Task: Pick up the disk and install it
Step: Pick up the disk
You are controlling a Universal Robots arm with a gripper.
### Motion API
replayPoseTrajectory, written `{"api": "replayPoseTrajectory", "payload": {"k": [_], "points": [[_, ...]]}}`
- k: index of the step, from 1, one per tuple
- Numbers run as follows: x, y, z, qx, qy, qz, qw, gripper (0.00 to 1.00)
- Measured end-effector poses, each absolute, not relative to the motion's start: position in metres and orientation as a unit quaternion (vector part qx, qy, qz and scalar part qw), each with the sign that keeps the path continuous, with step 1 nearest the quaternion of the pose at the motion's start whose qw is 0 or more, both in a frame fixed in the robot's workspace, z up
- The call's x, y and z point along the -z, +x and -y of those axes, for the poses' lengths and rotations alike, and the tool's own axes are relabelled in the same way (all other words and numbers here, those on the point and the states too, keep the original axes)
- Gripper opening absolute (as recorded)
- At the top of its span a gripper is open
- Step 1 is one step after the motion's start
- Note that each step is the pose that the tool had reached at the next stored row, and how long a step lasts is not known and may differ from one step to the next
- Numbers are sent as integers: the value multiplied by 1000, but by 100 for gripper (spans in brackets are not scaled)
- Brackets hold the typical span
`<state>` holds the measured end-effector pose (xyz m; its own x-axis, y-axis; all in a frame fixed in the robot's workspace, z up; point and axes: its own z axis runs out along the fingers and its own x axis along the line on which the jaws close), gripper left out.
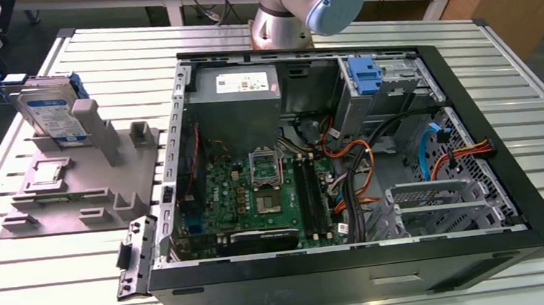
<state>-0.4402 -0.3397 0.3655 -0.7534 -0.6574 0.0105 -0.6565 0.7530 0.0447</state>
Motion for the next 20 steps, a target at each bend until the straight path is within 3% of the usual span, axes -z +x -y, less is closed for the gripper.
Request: {"api": "replayPoseTrajectory", "payload": {"k": [20], "points": [[-365, -440, 340, 19, 387, 922, 13, 10]]}}
